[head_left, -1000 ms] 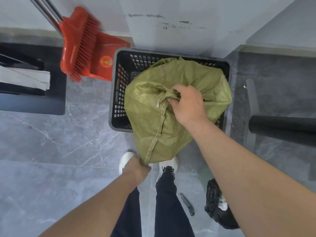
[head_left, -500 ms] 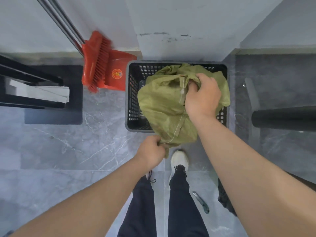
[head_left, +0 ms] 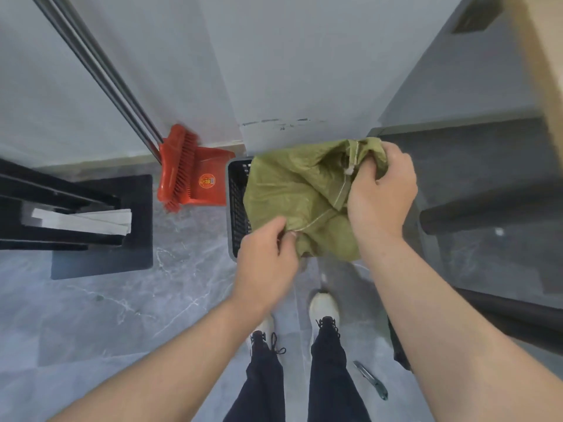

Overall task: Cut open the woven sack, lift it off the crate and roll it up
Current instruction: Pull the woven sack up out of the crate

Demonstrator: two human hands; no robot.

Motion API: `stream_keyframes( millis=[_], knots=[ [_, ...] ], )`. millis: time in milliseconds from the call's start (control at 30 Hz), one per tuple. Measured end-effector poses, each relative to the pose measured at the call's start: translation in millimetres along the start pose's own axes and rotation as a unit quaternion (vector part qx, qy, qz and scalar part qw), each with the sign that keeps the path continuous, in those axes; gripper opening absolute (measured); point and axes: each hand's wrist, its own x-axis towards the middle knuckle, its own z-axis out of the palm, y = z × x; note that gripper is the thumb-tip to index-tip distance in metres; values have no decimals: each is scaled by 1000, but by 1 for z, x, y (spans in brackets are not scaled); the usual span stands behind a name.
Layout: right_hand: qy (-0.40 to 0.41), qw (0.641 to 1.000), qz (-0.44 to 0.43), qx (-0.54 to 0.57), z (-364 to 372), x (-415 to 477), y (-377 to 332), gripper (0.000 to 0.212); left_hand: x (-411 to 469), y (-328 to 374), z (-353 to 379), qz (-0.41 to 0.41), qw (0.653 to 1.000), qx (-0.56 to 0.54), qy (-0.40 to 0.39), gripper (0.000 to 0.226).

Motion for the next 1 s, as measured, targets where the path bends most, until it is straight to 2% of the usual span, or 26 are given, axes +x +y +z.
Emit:
stream_keyframes(
  millis=[133, 200, 500, 667, 767, 867, 1000],
  knots=[
    [1, 1000, 6, 5, -10, -6, -16, 22, 8, 30, -14, 60, 998, 35, 10, 29],
    [-17, 1000, 19, 10, -15, -10, -18, 20, 12, 40, -21, 62, 997, 42, 28, 35],
    [33, 994, 21, 104, -38, -6, -38, 27, 7, 75, -41, 63, 990, -83, 92, 32],
    [17, 993, -44, 105, -56, -3, -41, 23, -2, 104, -41, 80, 979, -146, 119, 22],
    [-11, 986, -135, 97, -67, -7, -39, 19, -3, 116, -37, 90, 974, -158, 136, 21],
    [-32, 980, -153, 125, -79, -3, -42, 19, -2, 130, -36, 103, 962, -185, 170, 20],
    [-56, 978, -152, 133, -93, 5, -48, 21, -5, 145, -36, 108, 957, -200, 178, 19]
  ],
)
